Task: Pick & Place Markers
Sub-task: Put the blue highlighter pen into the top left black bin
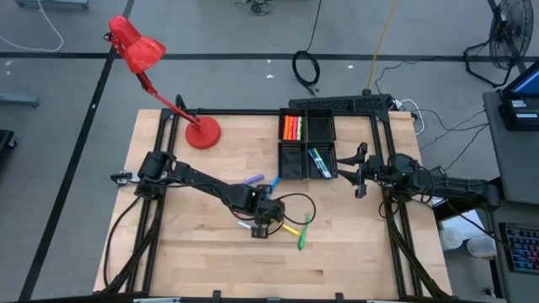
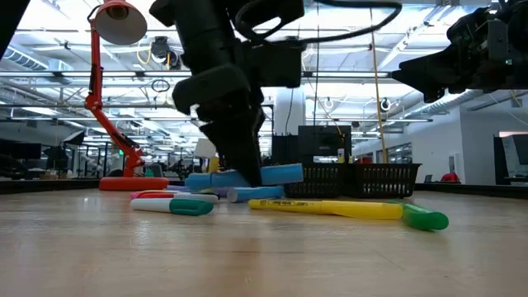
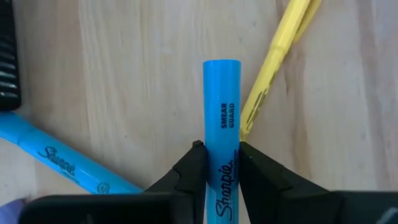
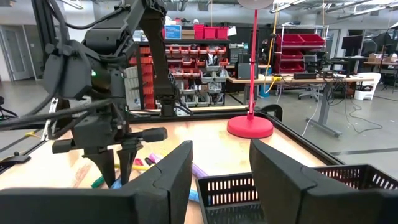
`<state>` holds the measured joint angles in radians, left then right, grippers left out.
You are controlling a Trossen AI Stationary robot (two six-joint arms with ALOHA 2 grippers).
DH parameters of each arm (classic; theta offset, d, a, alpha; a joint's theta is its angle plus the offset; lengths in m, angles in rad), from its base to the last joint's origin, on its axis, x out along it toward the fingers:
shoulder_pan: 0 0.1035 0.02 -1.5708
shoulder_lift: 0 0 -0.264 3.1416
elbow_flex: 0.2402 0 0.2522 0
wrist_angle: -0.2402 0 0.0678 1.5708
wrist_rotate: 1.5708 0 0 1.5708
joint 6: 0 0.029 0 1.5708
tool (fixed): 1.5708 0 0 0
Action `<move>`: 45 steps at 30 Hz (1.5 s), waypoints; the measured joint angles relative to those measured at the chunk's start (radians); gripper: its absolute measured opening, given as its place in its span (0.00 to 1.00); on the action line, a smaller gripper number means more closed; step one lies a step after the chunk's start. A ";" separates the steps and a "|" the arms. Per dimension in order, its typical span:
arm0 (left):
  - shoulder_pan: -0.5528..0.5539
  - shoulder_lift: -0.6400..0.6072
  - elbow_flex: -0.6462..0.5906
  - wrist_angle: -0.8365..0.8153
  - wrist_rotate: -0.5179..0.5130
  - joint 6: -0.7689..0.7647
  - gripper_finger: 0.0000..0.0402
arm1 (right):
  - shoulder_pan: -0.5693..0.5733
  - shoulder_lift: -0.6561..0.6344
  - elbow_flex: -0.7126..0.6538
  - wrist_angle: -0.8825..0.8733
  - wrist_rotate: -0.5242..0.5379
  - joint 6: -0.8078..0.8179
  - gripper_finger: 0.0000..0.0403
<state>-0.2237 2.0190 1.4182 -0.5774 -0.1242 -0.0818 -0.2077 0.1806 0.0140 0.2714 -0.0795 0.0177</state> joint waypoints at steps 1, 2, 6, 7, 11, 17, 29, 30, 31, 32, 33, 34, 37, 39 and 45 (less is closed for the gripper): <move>0.000 0.000 0.009 -0.006 0.000 0.000 0.20 | 0.000 0.000 0.000 0.000 0.000 0.000 0.36; -0.001 0.000 0.019 -0.013 0.000 0.000 0.19 | 0.000 0.000 0.000 0.000 0.000 0.000 0.36; -0.008 -0.002 0.064 -0.038 -0.009 0.011 0.19 | 0.000 0.000 0.000 0.000 0.000 0.000 0.36; -0.012 -0.002 0.075 -0.050 -0.014 0.023 0.20 | 0.000 0.000 0.000 0.000 0.000 0.000 0.36; -0.028 -0.002 0.129 -0.117 -0.058 0.066 0.21 | 0.000 0.000 0.000 0.000 0.000 0.000 0.36; -0.042 -0.003 0.208 -0.224 -0.142 0.079 0.19 | 0.000 0.000 0.000 0.000 0.000 0.000 0.36; -0.044 -0.004 0.365 -0.305 -0.310 0.204 0.19 | 0.000 0.000 0.000 0.000 0.000 0.000 0.36; -0.042 -0.004 0.376 -0.304 -0.332 0.227 0.19 | 0.000 0.000 0.000 0.000 0.000 0.000 0.36; -0.040 -0.004 0.386 -0.306 -0.359 0.247 0.19 | 0.000 0.000 0.000 0.000 0.000 0.000 0.36; -0.038 -0.004 0.396 -0.306 -0.387 0.261 0.19 | 0.000 0.000 0.000 0.000 0.000 0.000 0.36; -0.033 -0.003 0.406 -0.302 -0.418 0.273 0.20 | 0.000 0.000 0.000 0.000 0.000 0.000 0.36; -0.027 -0.003 0.412 -0.286 -0.451 0.285 0.21 | 0.000 0.000 0.000 0.000 0.000 0.000 0.36; 0.004 -0.004 0.422 -0.242 -0.509 0.326 0.23 | 0.000 0.000 0.000 0.000 0.000 0.000 0.36; 0.033 -0.004 0.422 -0.207 -0.513 0.346 0.24 | 0.000 0.000 0.000 0.000 0.000 0.000 0.36; 0.189 -0.004 0.422 -0.133 -0.435 0.349 0.20 | 0.000 0.000 0.000 0.000 0.000 0.000 0.36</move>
<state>-0.0348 2.0151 1.8400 -0.7101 -0.5591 0.2676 -0.2077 0.1806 0.0143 0.2714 -0.0792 0.0180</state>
